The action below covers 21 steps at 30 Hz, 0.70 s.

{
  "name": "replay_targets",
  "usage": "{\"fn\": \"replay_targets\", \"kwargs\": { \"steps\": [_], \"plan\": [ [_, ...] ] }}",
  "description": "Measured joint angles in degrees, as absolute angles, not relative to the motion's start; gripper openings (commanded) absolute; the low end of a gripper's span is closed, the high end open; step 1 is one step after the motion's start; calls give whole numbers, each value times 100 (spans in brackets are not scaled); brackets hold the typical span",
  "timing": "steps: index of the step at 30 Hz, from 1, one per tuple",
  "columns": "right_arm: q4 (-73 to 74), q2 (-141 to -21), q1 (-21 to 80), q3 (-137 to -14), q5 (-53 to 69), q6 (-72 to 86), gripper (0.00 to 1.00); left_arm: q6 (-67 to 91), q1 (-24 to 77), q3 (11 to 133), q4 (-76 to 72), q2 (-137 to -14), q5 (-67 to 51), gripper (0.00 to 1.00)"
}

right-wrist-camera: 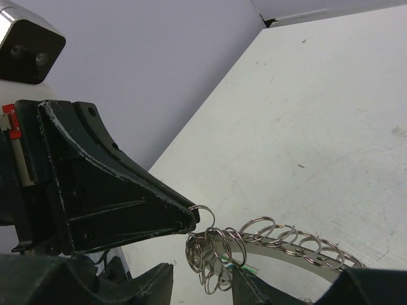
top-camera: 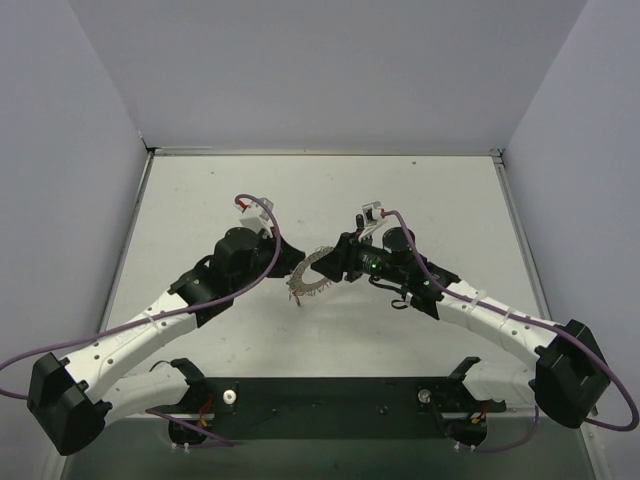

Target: Put the keys on the keyring

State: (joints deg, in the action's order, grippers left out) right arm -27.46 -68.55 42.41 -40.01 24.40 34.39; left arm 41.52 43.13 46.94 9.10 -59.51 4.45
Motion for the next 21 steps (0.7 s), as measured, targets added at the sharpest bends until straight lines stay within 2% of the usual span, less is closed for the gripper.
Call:
{"fn": "replay_targets", "kwargs": {
  "steps": [6,21],
  "plan": [
    [-2676,-6851,4241,-4001,2381,3382,47,4152,4313,4659,867,-5913,414,0],
    [-2871,-6853,4241,-4001,2475,3481,45,4152,4313,4630,655,-5883,296,0]
  ]
}}
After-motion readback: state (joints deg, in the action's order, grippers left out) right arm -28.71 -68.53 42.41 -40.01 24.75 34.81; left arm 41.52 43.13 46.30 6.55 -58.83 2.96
